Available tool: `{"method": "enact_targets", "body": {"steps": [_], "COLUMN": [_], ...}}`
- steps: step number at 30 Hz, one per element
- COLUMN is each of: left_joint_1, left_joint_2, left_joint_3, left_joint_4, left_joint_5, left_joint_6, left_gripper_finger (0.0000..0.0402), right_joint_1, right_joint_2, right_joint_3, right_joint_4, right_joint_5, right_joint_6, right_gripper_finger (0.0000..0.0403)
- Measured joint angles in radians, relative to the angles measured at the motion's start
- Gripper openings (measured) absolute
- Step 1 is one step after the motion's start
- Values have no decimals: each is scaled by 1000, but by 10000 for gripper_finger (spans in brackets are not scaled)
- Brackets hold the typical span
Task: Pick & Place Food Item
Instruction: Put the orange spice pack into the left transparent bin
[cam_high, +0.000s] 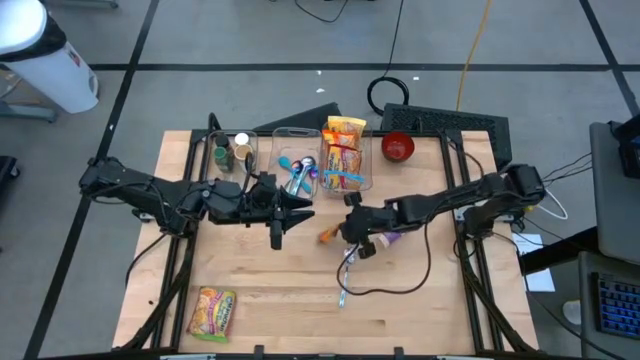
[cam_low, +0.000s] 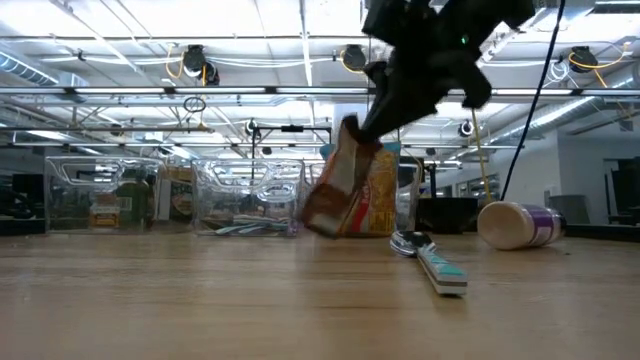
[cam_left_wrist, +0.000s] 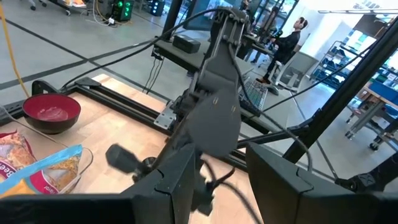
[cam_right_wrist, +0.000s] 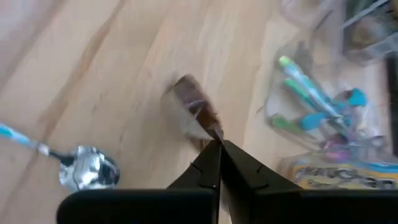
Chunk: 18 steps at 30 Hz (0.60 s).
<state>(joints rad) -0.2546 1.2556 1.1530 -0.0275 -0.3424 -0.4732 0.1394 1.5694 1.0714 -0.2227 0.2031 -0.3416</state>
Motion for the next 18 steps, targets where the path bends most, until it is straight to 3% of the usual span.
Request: {"method": "enact_targets", "body": {"steps": [5,12,18], "left_joint_1": [0,2,16], "left_joint_2": [1,24,92], "left_joint_3": [0,0,1], "left_joint_4": [-9,-71,-72], "left_joint_5": [0,-5,1], "left_joint_6": [3,27,29], "left_gripper_finger": [150,150,150], "right_joint_1": [-7,-49,-77], "right_joint_2": [-67,-123,-122], "right_joint_3": [0,4,83], "right_joint_4": [-3,4,10], "right_joint_5": [-62,-180,-264], "right_joint_6": [113,391,533], "right_gripper_finger": [0,0,0]}}
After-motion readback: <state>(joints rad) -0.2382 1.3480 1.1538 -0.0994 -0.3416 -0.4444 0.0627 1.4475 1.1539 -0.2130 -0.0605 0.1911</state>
